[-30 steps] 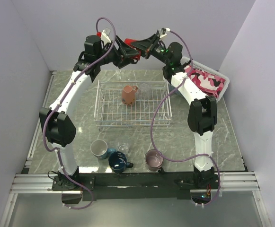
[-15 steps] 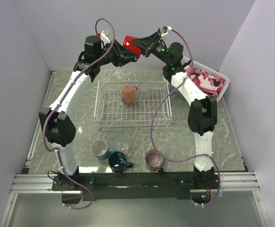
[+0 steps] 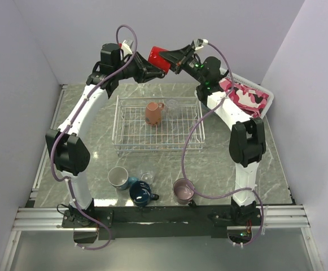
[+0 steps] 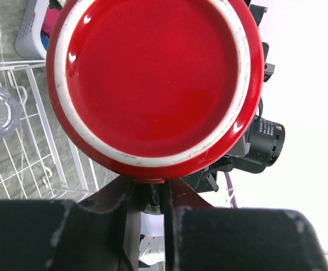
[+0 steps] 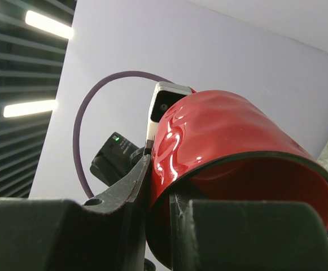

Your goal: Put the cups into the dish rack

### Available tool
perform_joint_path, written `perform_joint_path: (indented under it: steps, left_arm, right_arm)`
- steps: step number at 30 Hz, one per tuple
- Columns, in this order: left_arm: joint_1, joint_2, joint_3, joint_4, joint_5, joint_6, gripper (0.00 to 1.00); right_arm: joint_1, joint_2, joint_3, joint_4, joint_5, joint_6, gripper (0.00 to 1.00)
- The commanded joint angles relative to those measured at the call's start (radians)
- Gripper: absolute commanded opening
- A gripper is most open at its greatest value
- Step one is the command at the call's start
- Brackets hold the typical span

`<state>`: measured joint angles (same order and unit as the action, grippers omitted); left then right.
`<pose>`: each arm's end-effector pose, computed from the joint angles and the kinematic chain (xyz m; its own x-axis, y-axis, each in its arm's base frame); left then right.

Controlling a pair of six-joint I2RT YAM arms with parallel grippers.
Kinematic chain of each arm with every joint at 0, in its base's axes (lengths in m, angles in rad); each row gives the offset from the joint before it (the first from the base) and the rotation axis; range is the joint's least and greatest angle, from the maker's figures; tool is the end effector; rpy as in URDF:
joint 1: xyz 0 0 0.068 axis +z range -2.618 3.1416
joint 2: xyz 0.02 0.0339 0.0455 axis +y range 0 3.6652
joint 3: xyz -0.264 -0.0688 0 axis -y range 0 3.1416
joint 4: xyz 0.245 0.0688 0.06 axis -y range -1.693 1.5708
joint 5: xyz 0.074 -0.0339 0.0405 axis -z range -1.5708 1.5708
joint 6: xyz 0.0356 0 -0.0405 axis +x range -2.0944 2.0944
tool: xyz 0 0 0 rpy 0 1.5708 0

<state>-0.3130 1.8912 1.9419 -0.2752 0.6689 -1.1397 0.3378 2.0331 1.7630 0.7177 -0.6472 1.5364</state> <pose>0.4158 -0.1578 0.4137 -0.8305 -0.4803 -0.2820 0.1489 0.2964 -0.9434 0.4478 0.1801 0.3866 -0.7627 0.5771 -0.2918 -0.4348 -0.1237 0.8920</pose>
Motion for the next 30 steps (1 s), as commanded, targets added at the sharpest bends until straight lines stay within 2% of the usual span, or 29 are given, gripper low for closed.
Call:
perform_joint_path:
  steps: [1, 4, 5, 6, 8, 9, 14, 15, 17, 20, 23, 24, 25, 28, 30]
  left_arm:
    - [0.015, -0.076, 0.042, 0.087, -0.091, 0.122, 0.01]
    - [0.029, -0.084, 0.054, 0.074, -0.08, 0.167, 0.01]
    - [0.032, -0.086, 0.074, 0.065, -0.077, 0.185, 0.01]
    - [0.034, -0.086, 0.087, 0.05, -0.081, 0.21, 0.01]
    - [0.035, -0.084, 0.124, 0.012, -0.083, 0.283, 0.01]
    - [0.035, -0.087, 0.129, 0.005, -0.083, 0.317, 0.01]
    - [0.045, -0.087, 0.144, -0.01, -0.065, 0.347, 0.01]
    - [0.046, -0.086, 0.144, -0.006, -0.058, 0.347, 0.01]
    - [0.054, -0.081, 0.158, -0.005, -0.052, 0.35, 0.01]
    - [0.057, -0.076, 0.18, -0.03, -0.045, 0.386, 0.01]
    - [0.028, -0.067, 0.221, -0.099, -0.009, 0.498, 0.01]
    - [0.016, -0.061, 0.232, -0.123, 0.001, 0.58, 0.01]
    - [0.005, -0.052, 0.236, -0.165, 0.045, 0.619, 0.01]
    - [-0.049, -0.017, 0.261, -0.257, 0.121, 0.765, 0.01]
    - [-0.077, 0.008, 0.281, -0.306, 0.219, 0.849, 0.01]
  right_arm:
    - [0.055, -0.08, 0.007, -0.018, -0.184, -0.067, 0.04]
    - [0.035, -0.103, 0.009, -0.11, -0.195, -0.117, 0.14]
    - [0.027, -0.12, 0.009, -0.136, -0.197, -0.13, 0.22]
    - [0.02, -0.128, 0.01, -0.162, -0.197, -0.145, 0.38]
    - [-0.005, -0.152, 0.003, -0.216, -0.2, -0.176, 0.43]
    - [-0.013, -0.163, -0.008, -0.23, -0.2, -0.188, 0.49]
    - [-0.039, -0.2, -0.036, -0.265, -0.232, -0.206, 0.68]
    - [-0.043, -0.208, -0.054, -0.271, -0.236, -0.216, 0.87]
    - [-0.071, -0.255, -0.085, -0.288, -0.239, -0.232, 0.98]
    - [-0.124, -0.344, -0.158, -0.349, -0.236, -0.28, 1.0]
    - [-0.218, -0.457, -0.2, -0.486, -0.195, -0.378, 1.0]
    - [-0.264, -0.488, -0.22, -0.515, -0.18, -0.43, 1.0]
    - [-0.285, -0.517, -0.229, -0.578, -0.161, -0.452, 1.0]
    - [-0.333, -0.608, -0.261, -0.628, -0.114, -0.504, 1.0]
    - [-0.368, -0.634, -0.26, -0.662, -0.102, -0.536, 1.0]
